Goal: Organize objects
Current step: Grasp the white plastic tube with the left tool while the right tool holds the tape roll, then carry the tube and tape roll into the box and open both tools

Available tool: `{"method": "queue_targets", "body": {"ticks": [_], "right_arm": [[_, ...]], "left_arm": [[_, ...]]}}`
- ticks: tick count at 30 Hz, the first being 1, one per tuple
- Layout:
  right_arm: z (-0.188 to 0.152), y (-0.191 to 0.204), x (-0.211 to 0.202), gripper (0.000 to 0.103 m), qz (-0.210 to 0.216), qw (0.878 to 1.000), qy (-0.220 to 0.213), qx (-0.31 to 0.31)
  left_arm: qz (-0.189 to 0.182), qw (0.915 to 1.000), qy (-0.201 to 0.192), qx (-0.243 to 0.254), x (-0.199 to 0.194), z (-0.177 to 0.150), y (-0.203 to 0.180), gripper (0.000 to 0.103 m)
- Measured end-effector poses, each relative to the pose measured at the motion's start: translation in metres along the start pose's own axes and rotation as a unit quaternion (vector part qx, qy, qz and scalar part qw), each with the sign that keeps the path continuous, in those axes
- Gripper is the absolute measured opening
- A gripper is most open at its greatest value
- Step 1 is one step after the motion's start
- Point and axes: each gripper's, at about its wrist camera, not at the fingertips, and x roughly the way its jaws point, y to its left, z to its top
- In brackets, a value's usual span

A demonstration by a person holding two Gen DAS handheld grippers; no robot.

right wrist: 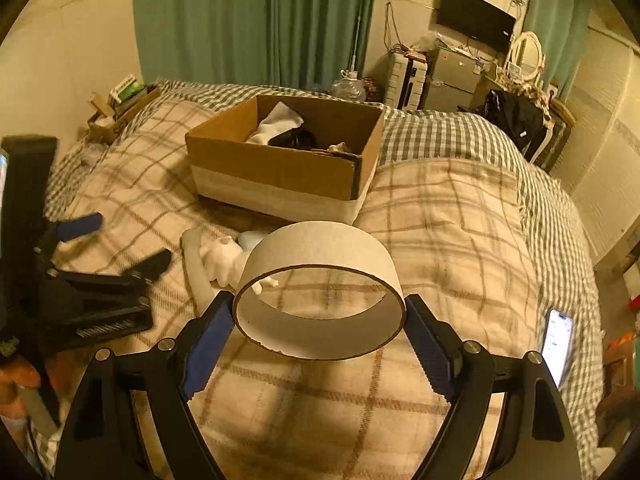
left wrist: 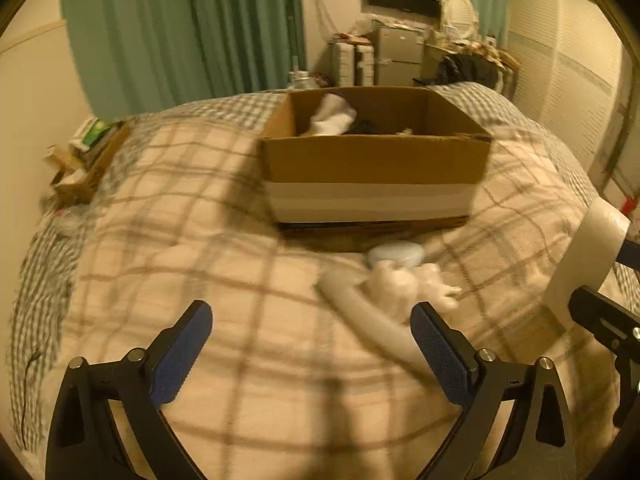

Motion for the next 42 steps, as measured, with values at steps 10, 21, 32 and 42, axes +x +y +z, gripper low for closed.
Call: {"method": "queue_targets", "body": {"ticks": [10, 21, 32, 42], "right_arm": [[-0.008, -0.018, 0.009, 0.084, 0.019, 0.999, -0.001, 0.03], [-0.011, -0.015, 0.001, 0.084, 0.007, 1.0, -0.003, 0.026], [0.012, 0.002, -0.043, 0.084, 0.006, 0.998, -0.052, 0.015], [0.068, -0.002, -0.09, 0.084, -0.024, 0.992, -0.12, -0.012]], "left_arm": [[-0.055, 0.9936, 0.092, 0.035, 0.063, -0.012, -0.041, 0.05], [-0.099, 0.9943, 0.038, -0.012, 0.007, -0.015, -0.002, 0.012], [-0.098, 0.9946, -0.024, 0.023, -0.058, 0.016, 0.011, 0.011], [-0.097, 0.9905, -0.084, 0.049, -0.096, 0.089, 0.01, 0.011]]}}
